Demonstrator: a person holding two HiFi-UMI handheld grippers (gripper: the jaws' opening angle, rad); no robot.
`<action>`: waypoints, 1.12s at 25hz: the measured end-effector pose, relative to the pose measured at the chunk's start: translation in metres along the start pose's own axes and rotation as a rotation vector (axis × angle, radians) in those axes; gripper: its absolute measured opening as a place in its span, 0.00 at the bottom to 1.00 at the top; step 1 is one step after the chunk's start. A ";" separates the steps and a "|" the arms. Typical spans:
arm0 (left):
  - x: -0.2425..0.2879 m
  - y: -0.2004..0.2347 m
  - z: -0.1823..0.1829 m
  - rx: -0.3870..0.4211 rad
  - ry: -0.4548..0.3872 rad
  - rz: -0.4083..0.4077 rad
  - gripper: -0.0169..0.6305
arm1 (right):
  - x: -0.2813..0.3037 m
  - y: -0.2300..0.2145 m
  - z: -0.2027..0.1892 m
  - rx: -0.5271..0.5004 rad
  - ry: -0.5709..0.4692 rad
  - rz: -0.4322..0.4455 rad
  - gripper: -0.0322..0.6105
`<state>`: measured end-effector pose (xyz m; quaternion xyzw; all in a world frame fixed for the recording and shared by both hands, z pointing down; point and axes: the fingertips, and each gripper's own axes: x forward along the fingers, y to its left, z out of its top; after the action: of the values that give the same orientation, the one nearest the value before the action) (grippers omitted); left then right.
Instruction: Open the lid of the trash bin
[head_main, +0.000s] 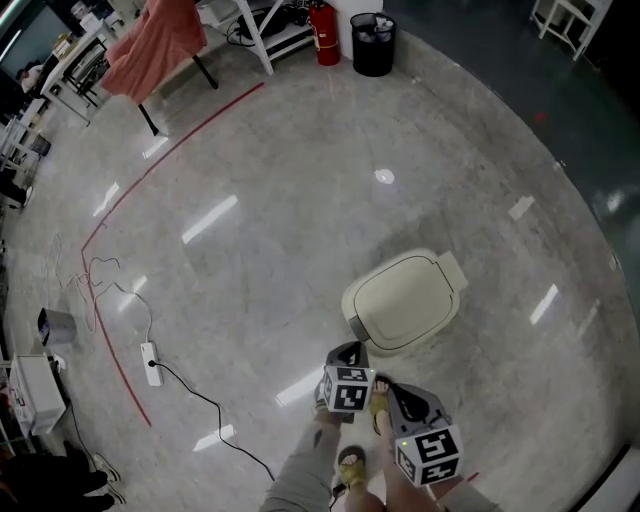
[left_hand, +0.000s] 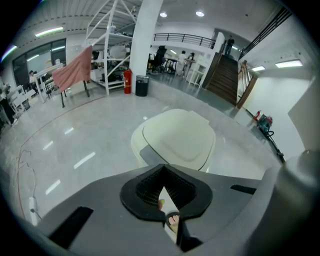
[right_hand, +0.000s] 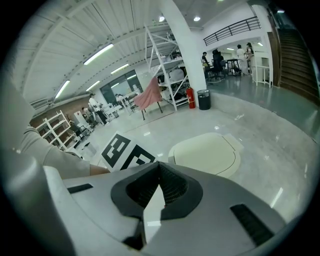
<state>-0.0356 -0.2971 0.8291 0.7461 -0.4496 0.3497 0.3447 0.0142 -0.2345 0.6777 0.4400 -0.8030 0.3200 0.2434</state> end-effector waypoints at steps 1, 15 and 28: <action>0.004 0.002 0.000 0.003 0.003 0.004 0.03 | 0.001 0.000 -0.001 0.003 0.003 0.000 0.05; 0.025 0.011 -0.005 0.013 0.044 0.031 0.03 | 0.011 -0.008 -0.003 0.025 0.009 0.002 0.05; 0.029 0.015 -0.006 -0.017 0.055 0.031 0.03 | 0.012 -0.002 -0.010 0.037 0.014 0.001 0.05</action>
<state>-0.0403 -0.3099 0.8587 0.7264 -0.4542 0.3715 0.3578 0.0114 -0.2350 0.6935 0.4417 -0.7955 0.3379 0.2407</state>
